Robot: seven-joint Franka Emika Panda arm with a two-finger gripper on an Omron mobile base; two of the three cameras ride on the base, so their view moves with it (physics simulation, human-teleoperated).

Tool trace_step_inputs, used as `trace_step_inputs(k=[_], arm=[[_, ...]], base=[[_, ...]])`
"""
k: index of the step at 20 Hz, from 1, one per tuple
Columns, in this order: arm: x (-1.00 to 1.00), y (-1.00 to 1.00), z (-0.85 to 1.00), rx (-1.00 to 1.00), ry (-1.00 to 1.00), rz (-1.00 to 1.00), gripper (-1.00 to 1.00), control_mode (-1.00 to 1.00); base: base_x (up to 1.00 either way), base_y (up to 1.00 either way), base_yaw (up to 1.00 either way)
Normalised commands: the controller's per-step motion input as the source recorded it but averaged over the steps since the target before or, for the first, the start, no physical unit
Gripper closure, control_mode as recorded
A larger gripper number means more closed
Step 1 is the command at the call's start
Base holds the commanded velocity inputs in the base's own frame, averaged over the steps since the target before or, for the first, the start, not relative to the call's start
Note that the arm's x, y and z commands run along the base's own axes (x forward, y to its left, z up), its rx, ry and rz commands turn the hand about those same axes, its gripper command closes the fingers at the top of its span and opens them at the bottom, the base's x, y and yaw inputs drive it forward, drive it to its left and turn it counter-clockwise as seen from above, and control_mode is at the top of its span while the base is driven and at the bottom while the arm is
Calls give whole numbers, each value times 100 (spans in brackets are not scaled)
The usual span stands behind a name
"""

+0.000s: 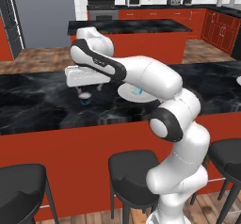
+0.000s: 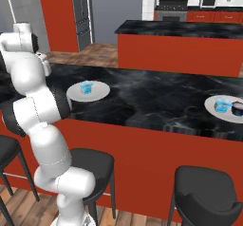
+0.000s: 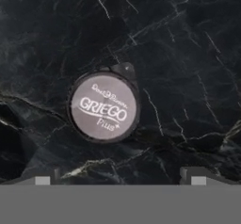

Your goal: Place two yogurt containers on each plate.

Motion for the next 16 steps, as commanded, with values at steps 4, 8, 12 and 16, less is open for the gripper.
trace_step_inputs(k=[4,8,12,16], arm=[[0,28,-23,0,11,1,-100,-100],[0,14,-21,0,4,0,-100,-100],[0,-7,-3,0,0,0,-100,-100],[0,-1,-3,0,0,0,-100,-100]], base=[[0,0,0],[0,0,0],[0,0,0],[0,0,0]])
